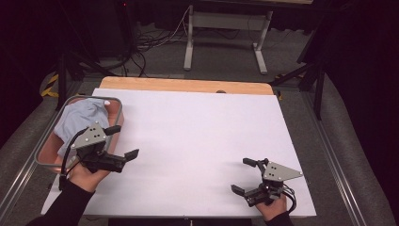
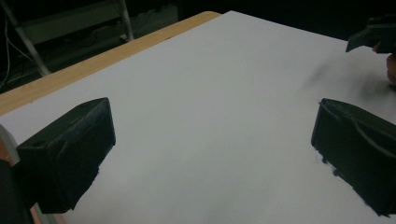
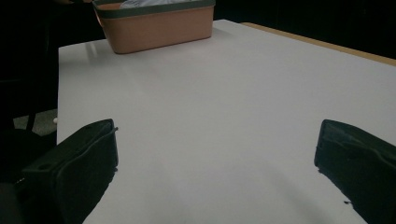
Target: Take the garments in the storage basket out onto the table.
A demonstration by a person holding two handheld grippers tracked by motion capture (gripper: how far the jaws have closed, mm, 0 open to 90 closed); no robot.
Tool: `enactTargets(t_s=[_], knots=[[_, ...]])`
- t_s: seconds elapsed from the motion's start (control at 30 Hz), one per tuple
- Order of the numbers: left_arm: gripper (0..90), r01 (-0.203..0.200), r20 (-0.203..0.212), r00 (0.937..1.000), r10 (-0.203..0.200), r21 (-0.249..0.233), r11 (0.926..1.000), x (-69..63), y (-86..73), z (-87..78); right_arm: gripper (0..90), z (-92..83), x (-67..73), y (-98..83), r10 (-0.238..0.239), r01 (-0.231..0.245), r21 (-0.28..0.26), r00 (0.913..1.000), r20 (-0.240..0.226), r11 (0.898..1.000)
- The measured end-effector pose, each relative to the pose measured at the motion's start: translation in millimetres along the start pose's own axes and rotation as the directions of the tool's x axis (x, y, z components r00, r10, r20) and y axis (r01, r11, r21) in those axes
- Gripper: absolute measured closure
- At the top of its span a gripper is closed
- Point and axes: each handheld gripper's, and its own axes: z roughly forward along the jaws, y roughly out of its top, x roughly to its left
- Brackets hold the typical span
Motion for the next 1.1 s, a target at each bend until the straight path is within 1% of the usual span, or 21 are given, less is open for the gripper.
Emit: enactTargets(t_s=[0.03,0.27,0.33,0.37,0.43,0.47,0.5,0.57,0.8,0.9,0.93,1.0,1.03,1.07,1.1], knots=[[0.6,0.0,0.0,1.0,0.0,0.0,1.0,0.0,0.0,0.0,0.0,0.0,0.0,0.0,0.0,0.0,0.0,1.0,0.0,1.0],[1.3,0.009,-0.028,0.9996,-0.008,0.021,0.9997,14.6,3.5,-3.4,0.0,0.3,-0.2,-0.2,0.0,0.0,0.002,1.0,-0.002,1.0],[1.3,0.019,-0.036,0.9992,-0.018,0.029,0.9994,21.7,4.1,-4.1,0.0,0.6,-0.4,-0.4,0.001,-0.001,0.005,1.0,-0.002,1.0],[1.3,0.019,-0.036,0.9992,-0.018,0.029,0.9994,21.7,4.1,-4.1,0.0,0.6,-0.4,-0.4,0.001,-0.001,0.005,1.0,-0.002,1.0],[1.3,0.026,-0.046,0.9986,-0.025,0.032,0.9991,26.3,4.2,-4.9,0.0,0.6,-0.3,-0.4,0.001,-0.001,0.005,1.0,-0.002,1.0],[1.3,0.031,-0.054,0.9981,-0.029,0.037,0.9988,31.0,4.2,-5.9,0.0,0.4,-0.3,-0.4,0.002,-0.002,0.004,1.0,-0.003,1.0],[1.3,0.031,-0.054,0.9981,-0.029,0.037,0.9988,31.0,4.2,-5.9,0.0,0.4,-0.3,-0.4,0.002,-0.002,0.004,1.0,-0.003,1.0],[1.3,0.032,-0.065,0.9974,-0.03,0.044,0.9985,35.0,3.9,-6.8,0.0,0.6,-0.5,-0.5,0.003,-0.003,0.005,1.0,-0.003,1.0],[2.2,0.032,-0.112,0.9934,-0.024,0.076,0.9966,51.5,3.5,-9.7,0.0,1.2,-0.5,-0.6,0.004,-0.004,0.006,1.0,-0.008,1.0],[2.5,0.051,-0.125,0.9914,-0.04,0.085,0.9951,59.6,2.3,-10.4,0.0,1.2,-0.3,-0.6,0.003,-0.003,0.007,1.0,-0.009,1.0],[2.6,0.06,-0.135,0.9897,-0.047,0.093,0.9938,65.9,1.1,-11.1,0.0,1.3,-0.4,-0.7,0.004,-0.004,0.008,0.9999,-0.01,1.0],[2.7,0.073,-0.144,0.9879,-0.058,0.097,0.9927,71.8,0.2,-12.0,0.0,1.3,-0.4,-0.7,0.004,-0.004,0.008,0.9999,-0.01,1.0],[2.7,0.073,-0.144,0.9879,-0.058,0.097,0.9927,71.8,0.2,-12.0,0.0,1.3,-0.4,-0.7,0.004,-0.004,0.008,0.9999,-0.01,1.0],[2.7,0.083,-0.153,0.9859,-0.067,0.102,0.9913,77.2,0.0,-13.0,0.0,1.4,-0.7,-0.8,0.004,-0.004,0.009,0.9999,-0.009,1.0],[2.7,0.083,-0.153,0.9859,-0.067,0.102,0.9913,77.2,0.0,-13.0,0.0,1.4,-0.7,-0.8,0.004,-0.004,0.009,0.9999,-0.009,1.0]])
